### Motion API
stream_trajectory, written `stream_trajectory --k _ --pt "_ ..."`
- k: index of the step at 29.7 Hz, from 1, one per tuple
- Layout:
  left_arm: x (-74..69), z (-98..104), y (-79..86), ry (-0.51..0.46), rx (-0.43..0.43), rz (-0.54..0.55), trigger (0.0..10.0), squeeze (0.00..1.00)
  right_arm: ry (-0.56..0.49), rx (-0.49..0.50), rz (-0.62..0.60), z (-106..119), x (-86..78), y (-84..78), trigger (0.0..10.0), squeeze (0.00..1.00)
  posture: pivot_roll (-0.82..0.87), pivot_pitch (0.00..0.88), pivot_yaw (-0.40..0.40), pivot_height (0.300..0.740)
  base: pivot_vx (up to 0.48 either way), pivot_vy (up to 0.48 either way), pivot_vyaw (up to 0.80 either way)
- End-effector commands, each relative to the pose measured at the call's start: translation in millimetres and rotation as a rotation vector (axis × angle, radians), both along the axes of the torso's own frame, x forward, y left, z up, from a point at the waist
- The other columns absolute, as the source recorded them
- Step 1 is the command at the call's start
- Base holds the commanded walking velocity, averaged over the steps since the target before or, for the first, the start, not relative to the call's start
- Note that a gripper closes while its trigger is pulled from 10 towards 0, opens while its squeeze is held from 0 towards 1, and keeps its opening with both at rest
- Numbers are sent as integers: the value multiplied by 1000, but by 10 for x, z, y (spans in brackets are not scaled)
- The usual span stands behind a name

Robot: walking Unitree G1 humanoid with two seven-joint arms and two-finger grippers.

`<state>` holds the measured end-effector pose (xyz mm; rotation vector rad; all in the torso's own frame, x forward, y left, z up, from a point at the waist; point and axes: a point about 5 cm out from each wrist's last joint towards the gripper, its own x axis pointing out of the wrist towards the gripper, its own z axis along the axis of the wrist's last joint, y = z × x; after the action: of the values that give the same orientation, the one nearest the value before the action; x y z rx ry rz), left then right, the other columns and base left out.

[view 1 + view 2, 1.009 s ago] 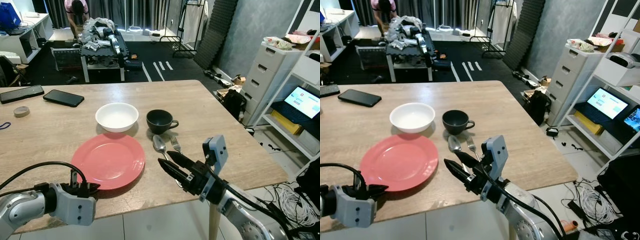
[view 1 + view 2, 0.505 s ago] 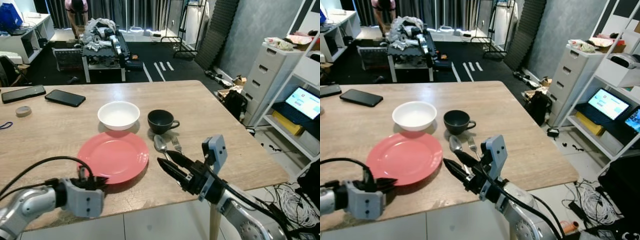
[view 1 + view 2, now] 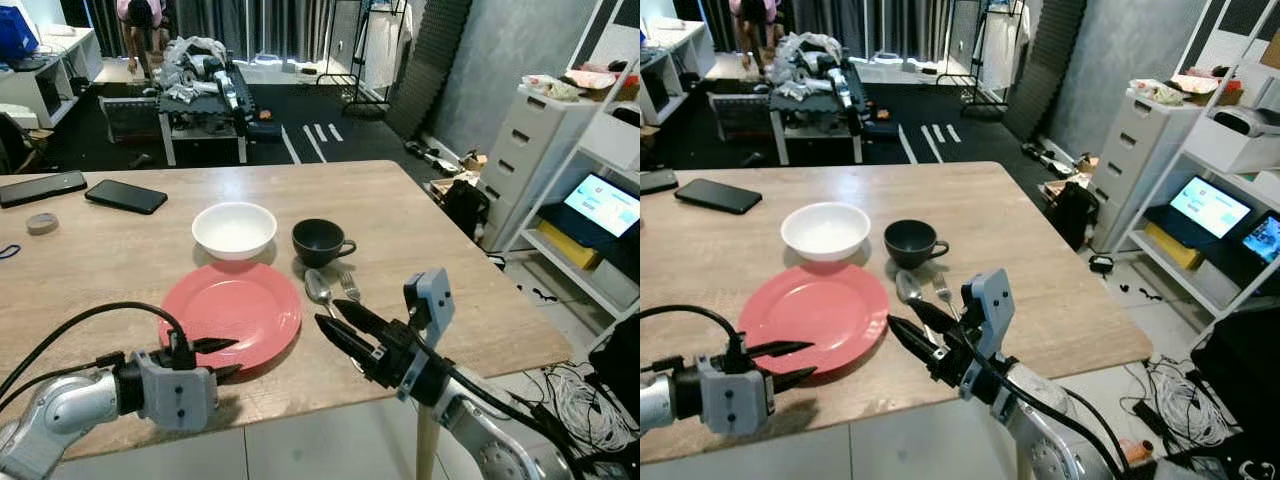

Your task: Setting the table

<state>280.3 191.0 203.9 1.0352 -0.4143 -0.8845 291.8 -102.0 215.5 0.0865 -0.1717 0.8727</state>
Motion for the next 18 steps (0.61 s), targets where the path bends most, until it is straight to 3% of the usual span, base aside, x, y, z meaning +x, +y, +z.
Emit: stream_trajectory --k 1,4,6,10,12,13,15,16,17,18 --pt "-52 -42 -43 33 -14 -13 10000 0 8 -44 -31 -64 30 -32 10000 0 108 135 32 740 0 0 0" --pt "-46 4 -75 31 -75 17 10000 0 -8 -102 -76 -73 79 -133 10000 0 106 135 32 740 0 0 0" --pt "10 74 -61 47 -183 96 10000 0 -22 -141 -140 -51 138 -284 10000 0 103 135 34 740 0 0 0" --pt "45 110 -26 74 -278 187 10000 0 -22 -129 -180 -27 163 -376 10000 0 103 138 38 740 0 0 0" --pt "100 134 16 189 -508 329 10000 0 -17 -46 -265 1 169 -472 10000 0 102 146 31 740 0 0 0" --pt "100 134 16 189 -508 329 10000 0 -17 -46 -265 1 169 -472 10000 0 102 146 31 740 0 0 0" --pt "120 168 30 303 -764 421 10000 0 0 78 -389 17 180 -602 10000 0 106 147 29 740 0 0 0" --pt "120 168 30 303 -764 421 10000 0 0 78 -389 17 180 -602 10000 0 106 147 29 740 0 0 0" --pt "121 213 39 332 -971 492 10000 0 21 219 -562 8 180 -755 10000 0 104 157 31 740 0 0 0" --pt "121 213 39 332 -971 492 10000 0 21 219 -562 8 180 -755 10000 0 104 157 31 740 0 0 0"
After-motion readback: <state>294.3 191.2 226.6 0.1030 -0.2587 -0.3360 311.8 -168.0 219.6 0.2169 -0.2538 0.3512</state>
